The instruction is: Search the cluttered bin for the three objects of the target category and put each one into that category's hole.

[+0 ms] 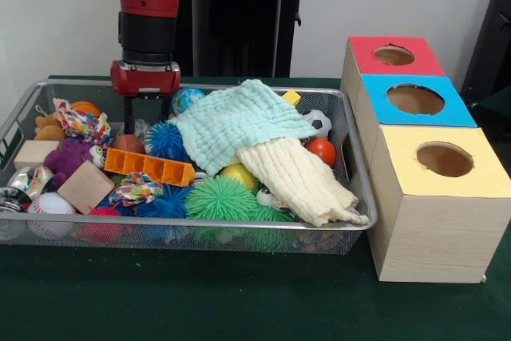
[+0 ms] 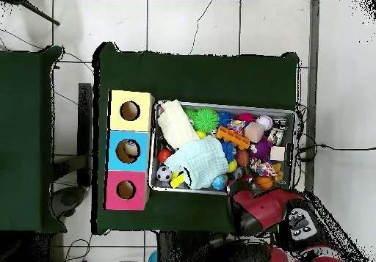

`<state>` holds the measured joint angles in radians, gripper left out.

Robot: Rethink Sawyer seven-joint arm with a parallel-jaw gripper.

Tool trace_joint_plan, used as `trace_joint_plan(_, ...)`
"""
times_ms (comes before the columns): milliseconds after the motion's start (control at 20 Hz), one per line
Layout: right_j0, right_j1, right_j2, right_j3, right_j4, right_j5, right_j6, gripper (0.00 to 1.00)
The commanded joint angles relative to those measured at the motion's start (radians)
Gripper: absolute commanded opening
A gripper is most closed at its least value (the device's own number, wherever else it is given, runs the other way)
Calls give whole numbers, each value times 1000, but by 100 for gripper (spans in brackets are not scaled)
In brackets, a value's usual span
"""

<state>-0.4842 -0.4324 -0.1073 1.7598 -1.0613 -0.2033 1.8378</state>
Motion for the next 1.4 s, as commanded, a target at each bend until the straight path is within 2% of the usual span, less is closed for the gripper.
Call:
trace_joint_plan(50,53,199,-64,-155,90,-104,49,100)
trace_joint_plan(600,53,189,-63,-151,64,-90,58,100)
trace_joint_plan(950,56,201,-71,-158,82,-106,72,100)
trace_joint_plan(1000,57,203,-76,-158,87,-110,74,0)
trace_joint_plan(1200,59,204,-76,-160,89,-113,74,0)
trace_joint_plan(1400,44,186,-47,-151,55,-86,80,0)
